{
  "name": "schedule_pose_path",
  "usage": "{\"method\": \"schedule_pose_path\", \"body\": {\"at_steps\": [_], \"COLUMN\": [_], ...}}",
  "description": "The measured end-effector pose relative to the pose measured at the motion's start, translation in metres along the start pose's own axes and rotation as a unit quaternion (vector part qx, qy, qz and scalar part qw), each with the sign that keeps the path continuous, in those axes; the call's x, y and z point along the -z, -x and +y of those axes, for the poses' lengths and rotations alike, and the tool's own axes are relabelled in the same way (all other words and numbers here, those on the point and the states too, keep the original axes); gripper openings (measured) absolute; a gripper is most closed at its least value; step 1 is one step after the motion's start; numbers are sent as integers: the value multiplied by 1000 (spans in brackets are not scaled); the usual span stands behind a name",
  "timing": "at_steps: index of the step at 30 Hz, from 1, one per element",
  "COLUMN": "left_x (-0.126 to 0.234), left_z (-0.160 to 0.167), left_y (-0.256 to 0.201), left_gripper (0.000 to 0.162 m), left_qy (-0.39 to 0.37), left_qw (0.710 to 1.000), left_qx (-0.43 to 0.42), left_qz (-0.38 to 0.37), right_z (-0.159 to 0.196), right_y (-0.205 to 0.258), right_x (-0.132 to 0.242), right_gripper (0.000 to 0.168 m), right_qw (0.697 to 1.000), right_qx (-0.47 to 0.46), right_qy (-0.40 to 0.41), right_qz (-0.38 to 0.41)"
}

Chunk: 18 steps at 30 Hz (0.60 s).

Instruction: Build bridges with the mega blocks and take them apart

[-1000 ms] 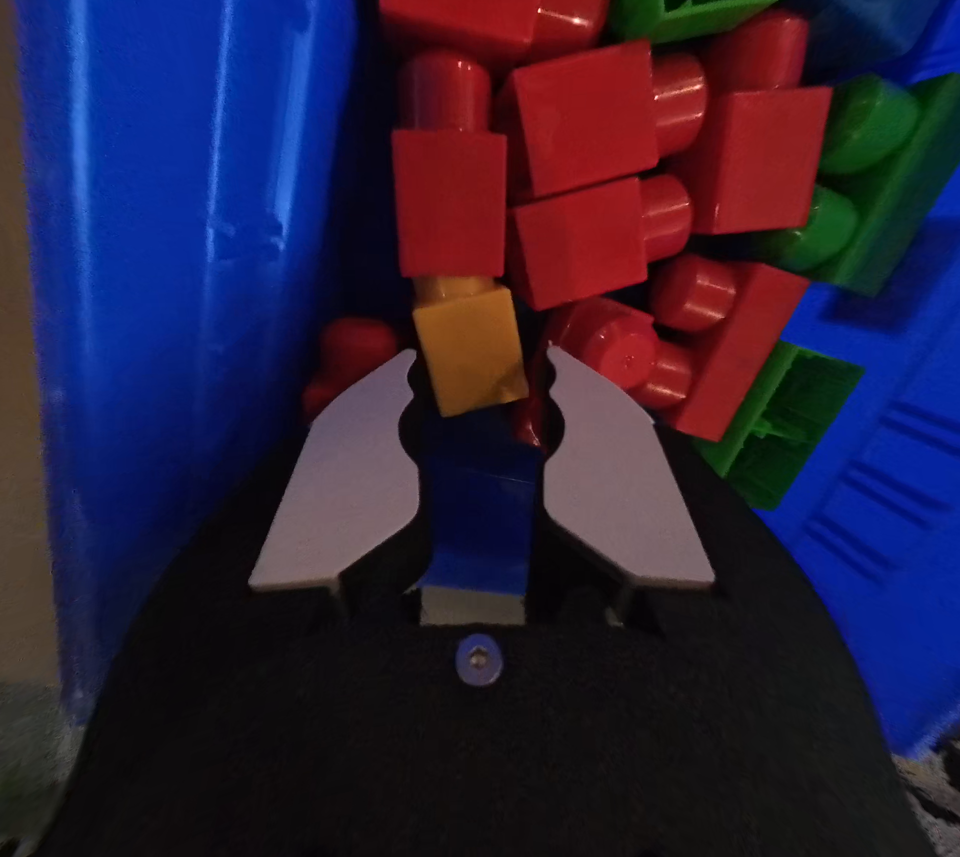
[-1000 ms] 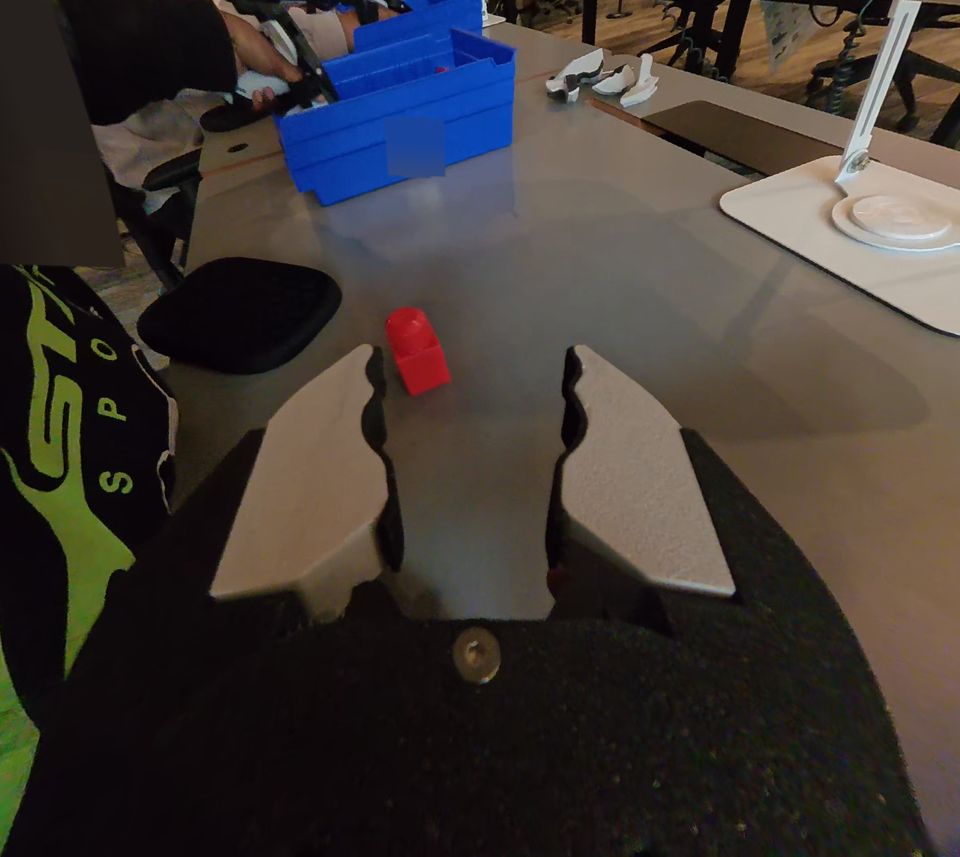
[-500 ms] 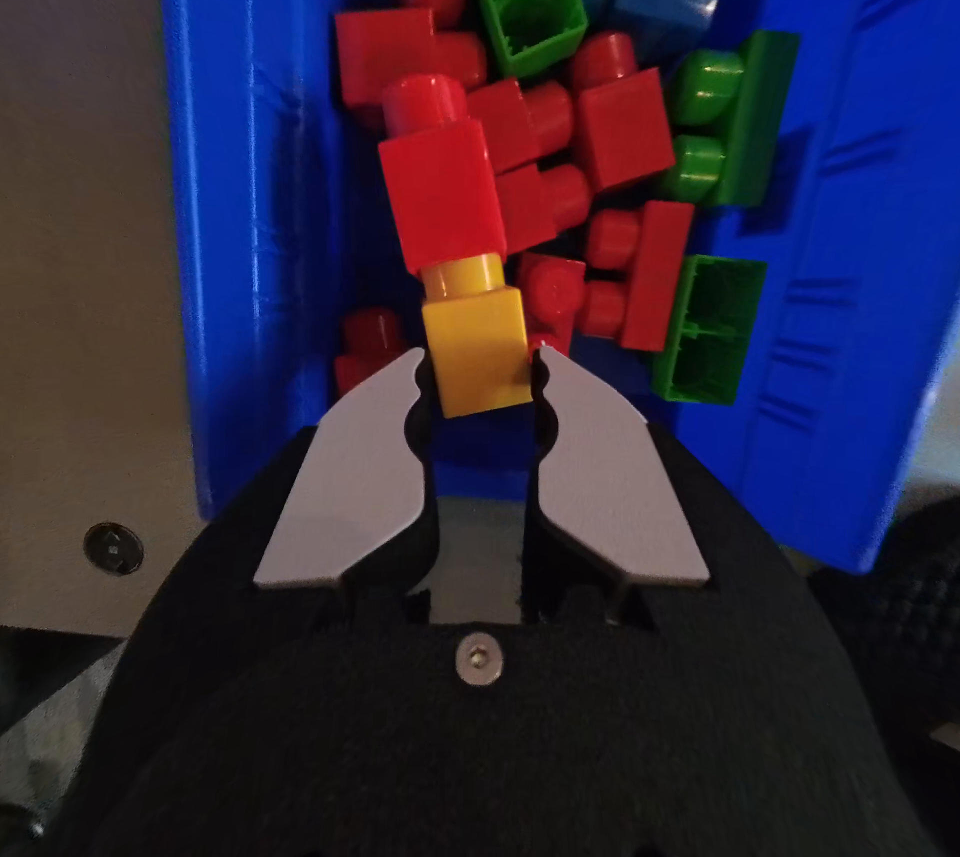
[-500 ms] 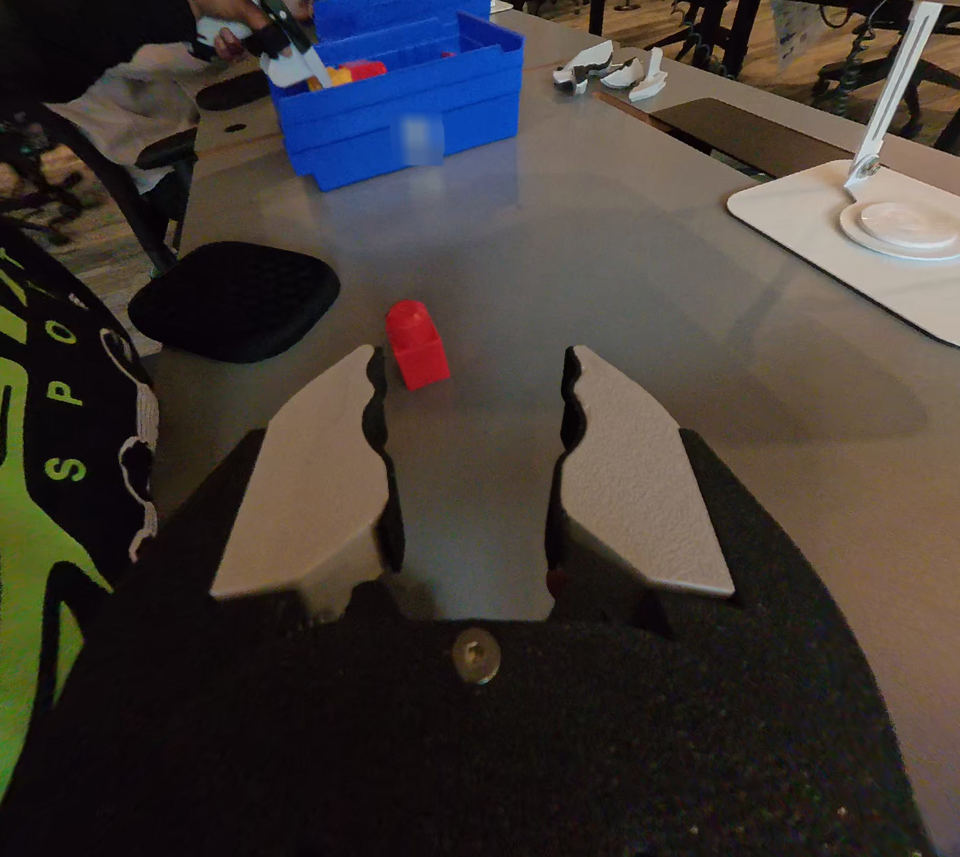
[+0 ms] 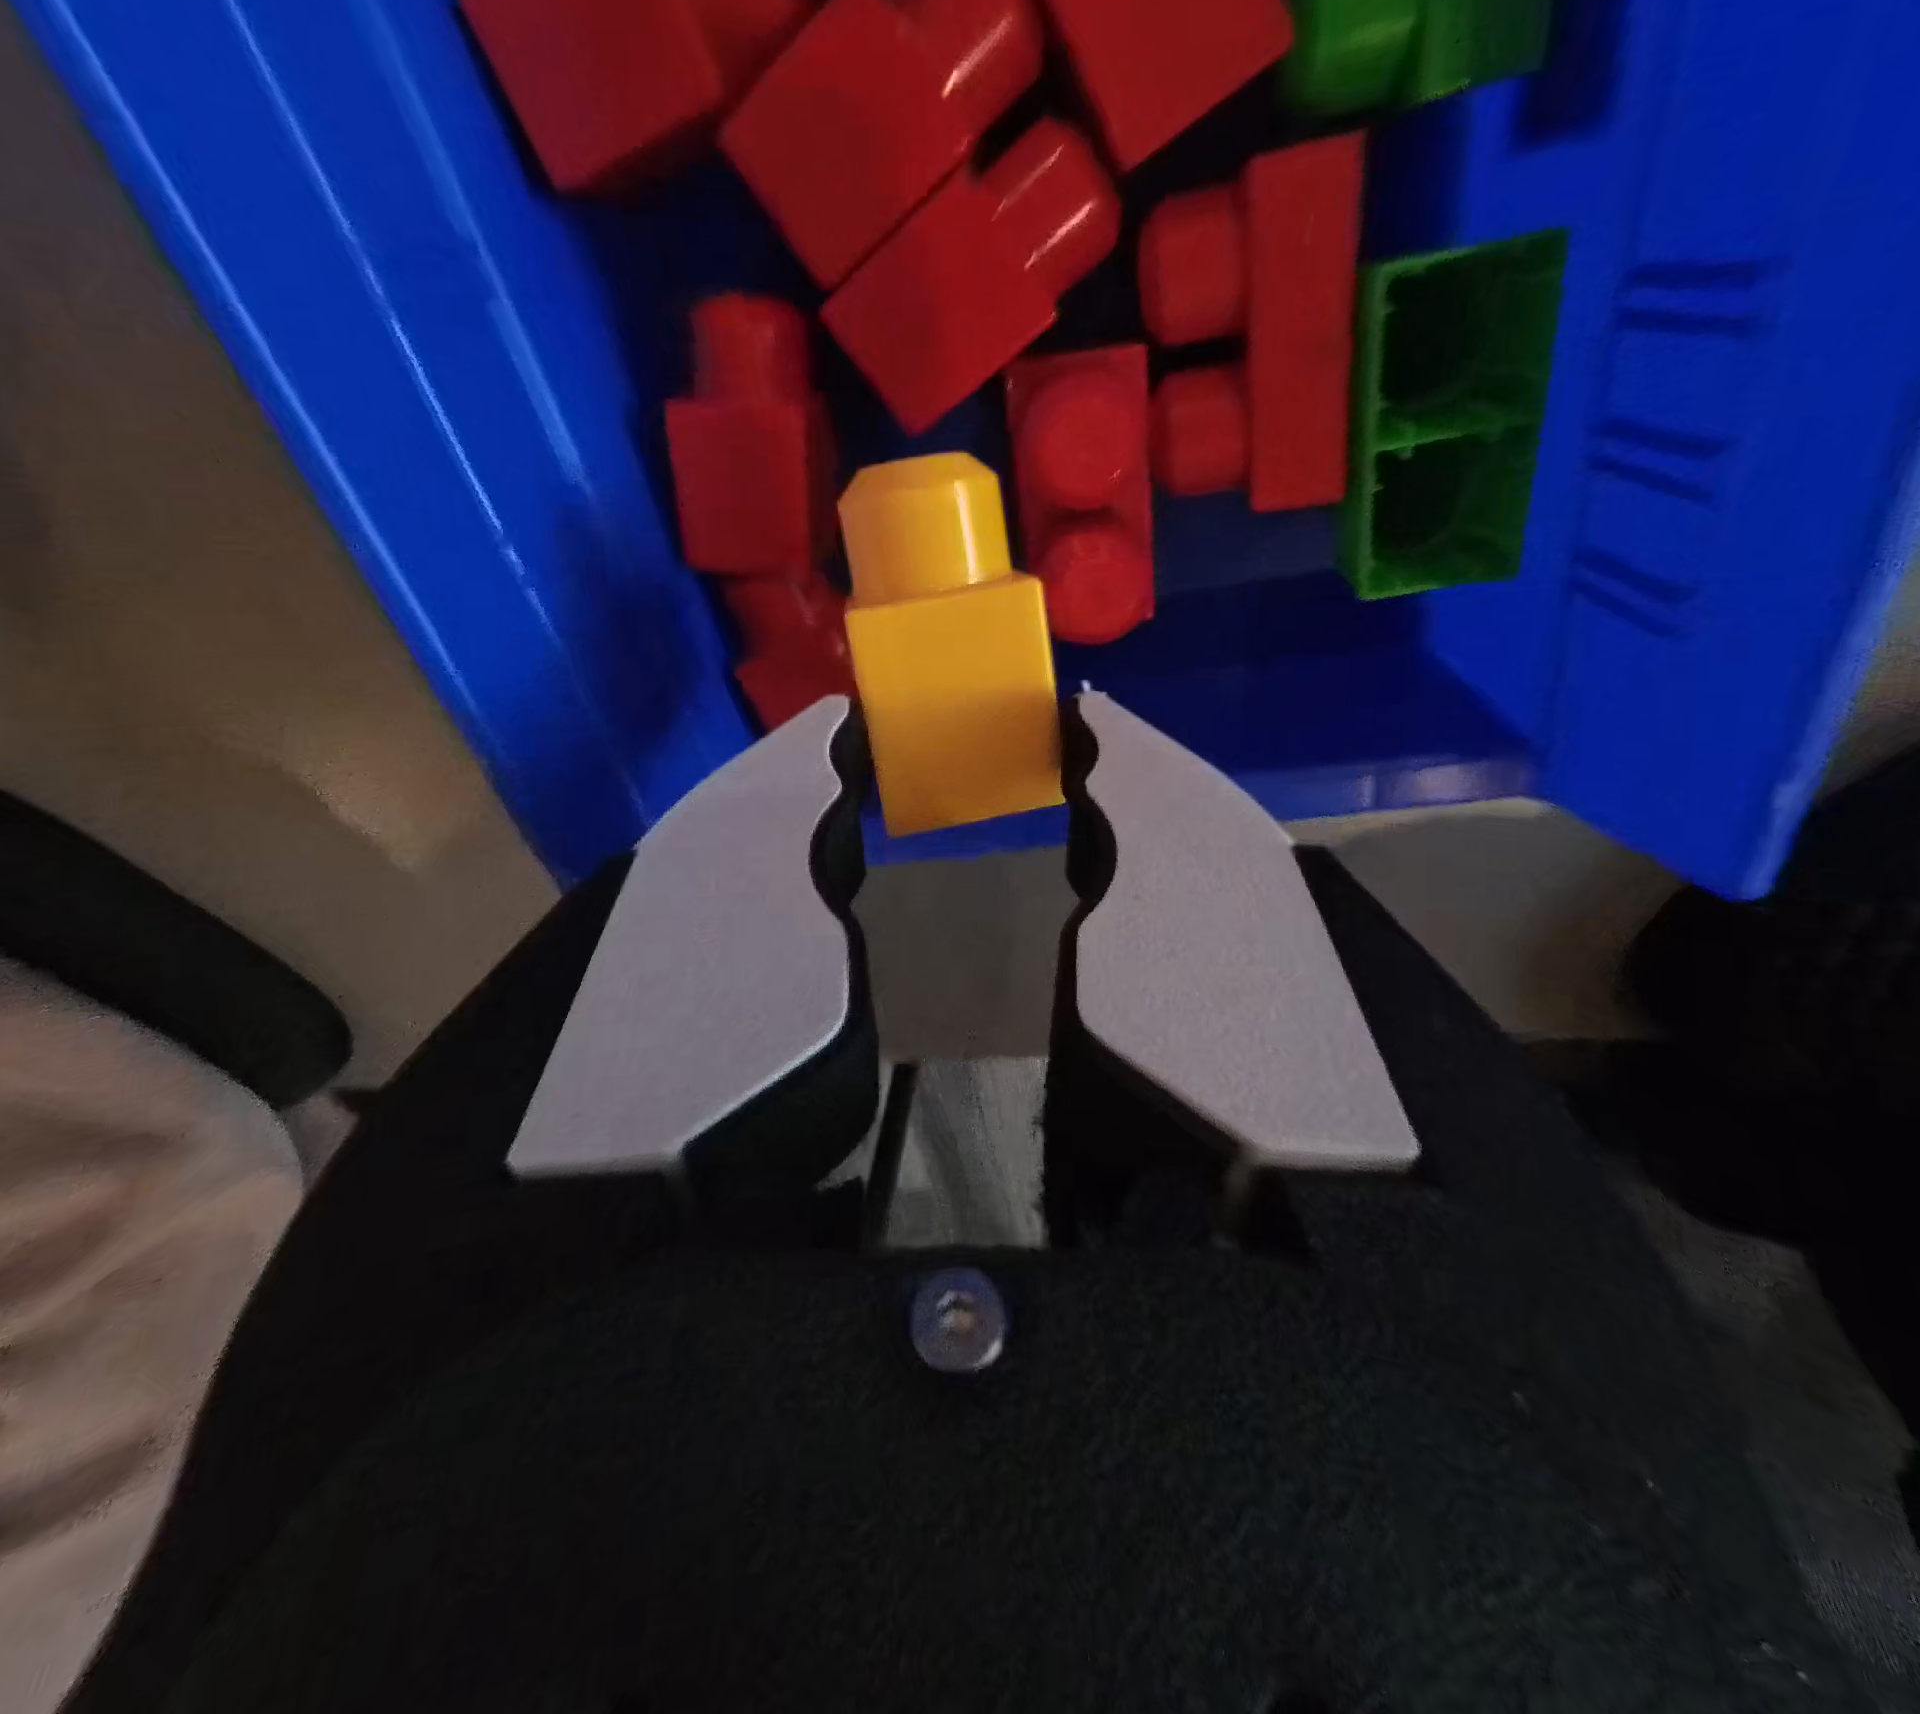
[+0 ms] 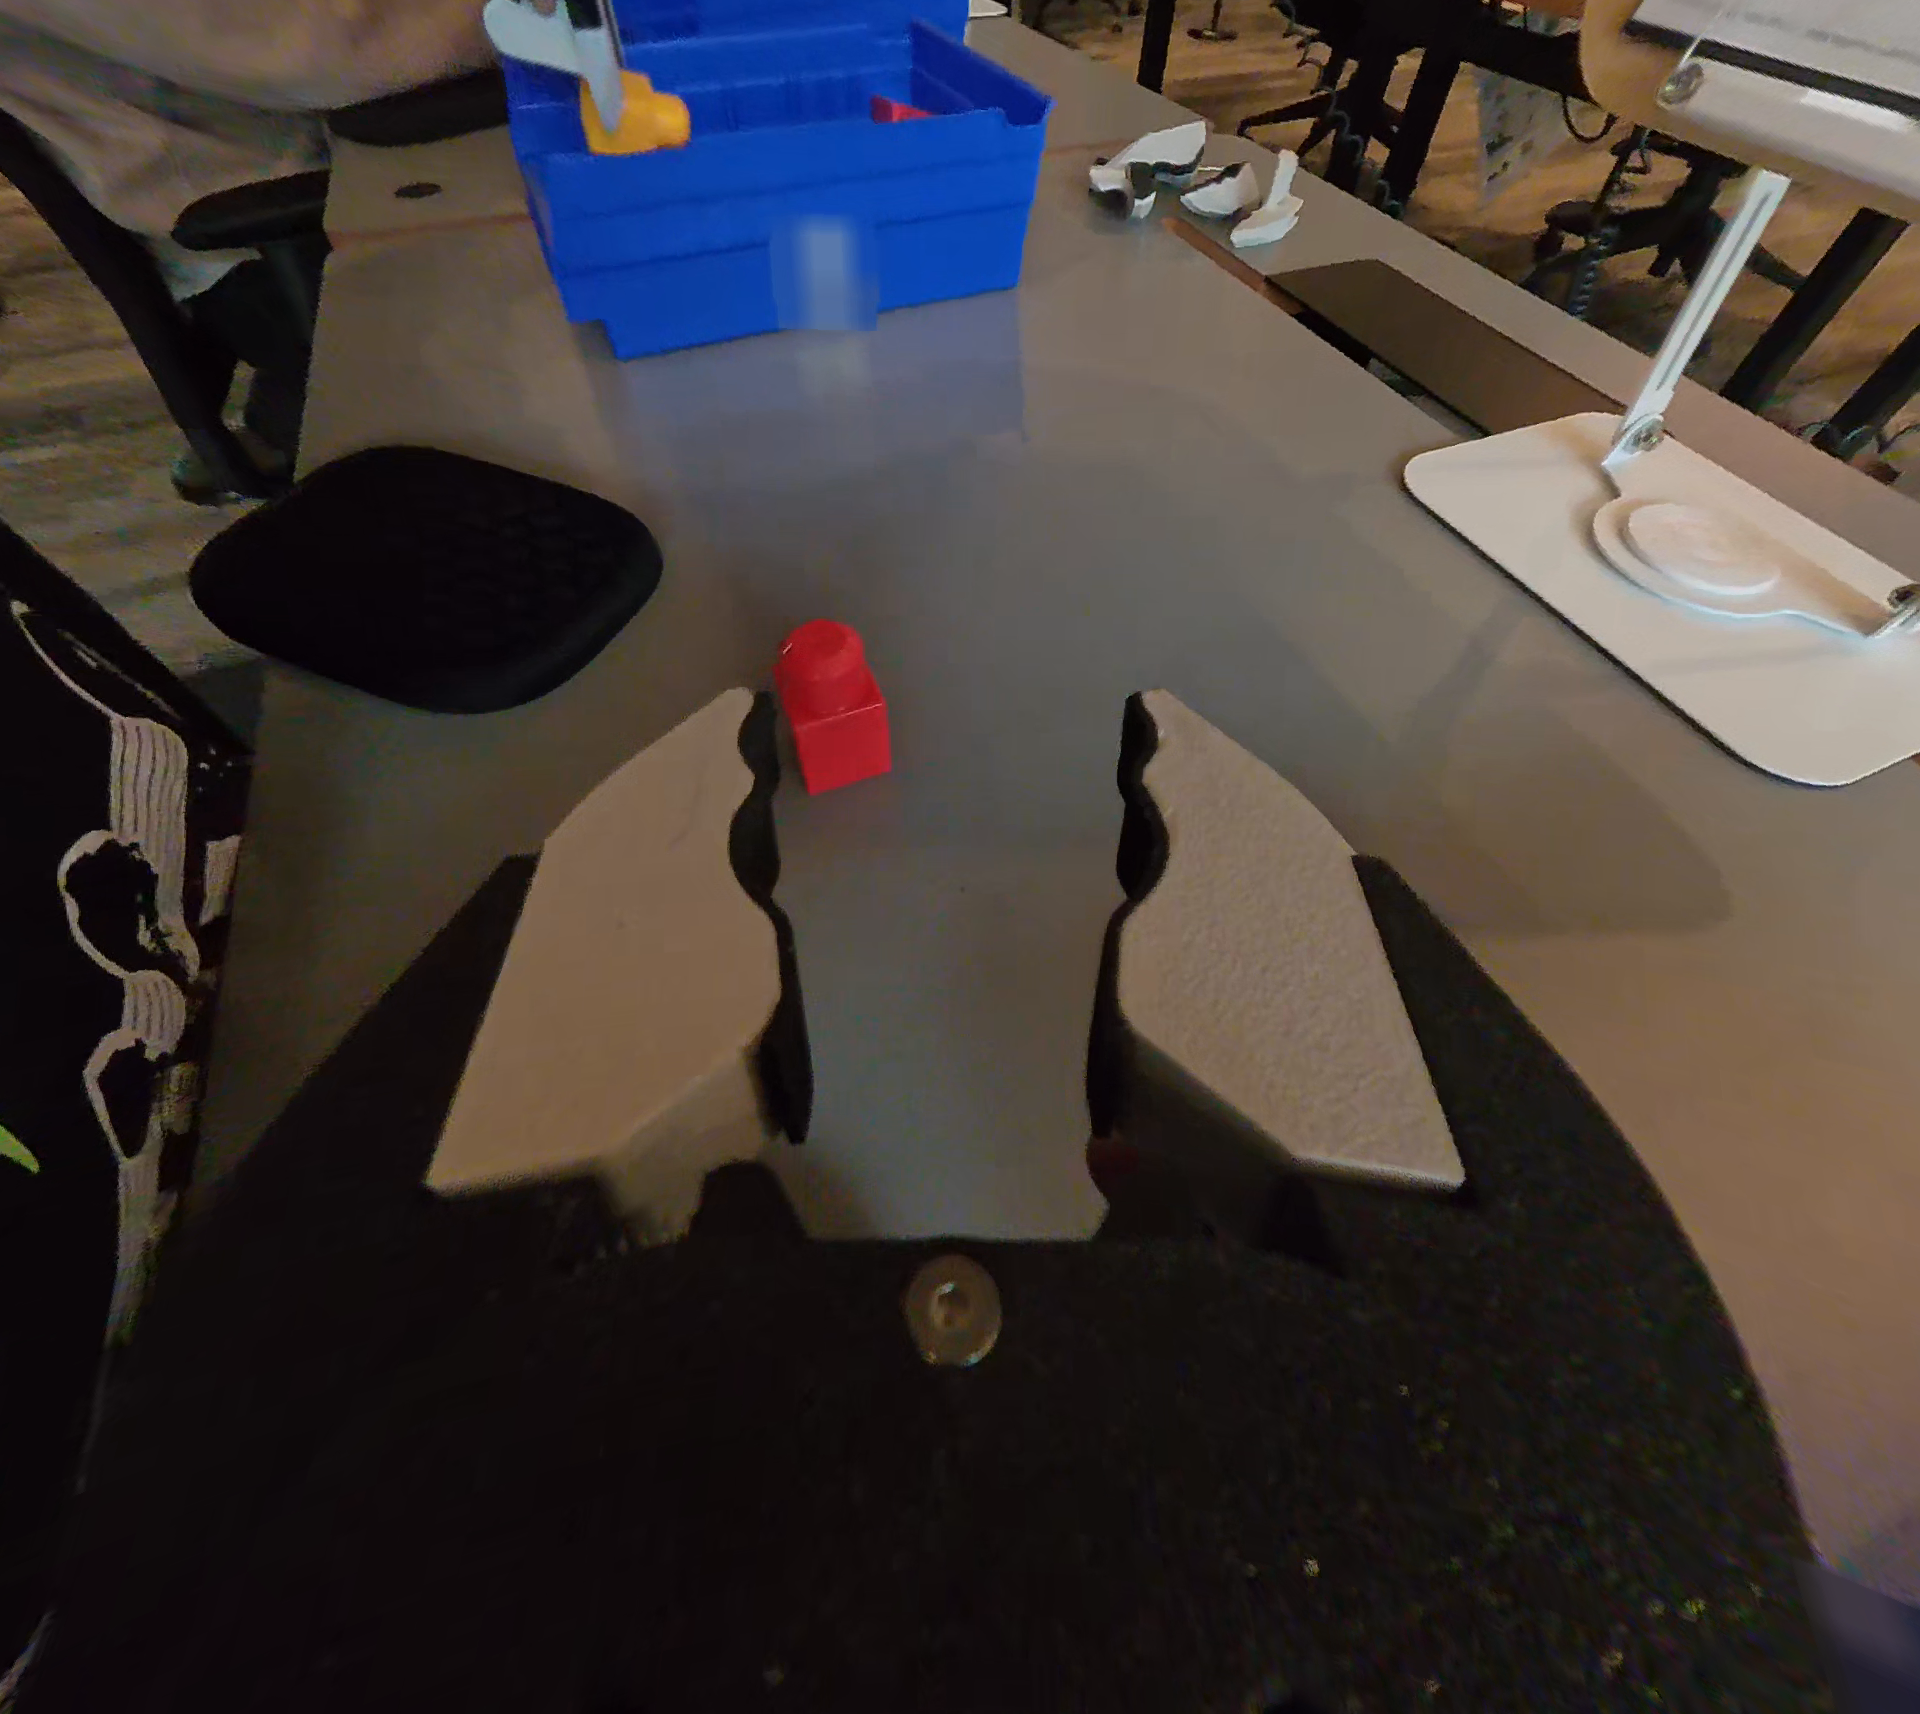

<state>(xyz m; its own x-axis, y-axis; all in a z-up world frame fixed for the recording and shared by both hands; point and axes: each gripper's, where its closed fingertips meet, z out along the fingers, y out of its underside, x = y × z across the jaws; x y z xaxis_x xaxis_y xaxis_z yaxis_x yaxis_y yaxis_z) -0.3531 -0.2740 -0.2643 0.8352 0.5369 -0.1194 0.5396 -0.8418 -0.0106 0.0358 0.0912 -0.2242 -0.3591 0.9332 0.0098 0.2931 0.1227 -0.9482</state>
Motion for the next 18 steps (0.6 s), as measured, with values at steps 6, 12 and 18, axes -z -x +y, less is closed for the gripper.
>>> {"method": "schedule_pose_path", "body": {"at_steps": [6, 12, 18], "left_x": [34, 86, 121], "left_z": [-46, -76, -76], "left_y": [-35, -87, -175], "left_gripper": [36, 36, 36], "left_qy": [-177, -352, -450], "left_qw": [983, 928, 856], "left_qx": [-39, -100, -189], "left_qz": [36, 71, 173], "right_z": [-7, -18, -34], "right_y": [12, 32, 49], "right_x": [-4, -12, -23], "right_gripper": [63, 64, 64], "right_qw": [999, 996, 992], "right_qx": [25, 80, 114], "right_qy": [21, 48, 50], "right_qz": [-8, -16, -26]}}
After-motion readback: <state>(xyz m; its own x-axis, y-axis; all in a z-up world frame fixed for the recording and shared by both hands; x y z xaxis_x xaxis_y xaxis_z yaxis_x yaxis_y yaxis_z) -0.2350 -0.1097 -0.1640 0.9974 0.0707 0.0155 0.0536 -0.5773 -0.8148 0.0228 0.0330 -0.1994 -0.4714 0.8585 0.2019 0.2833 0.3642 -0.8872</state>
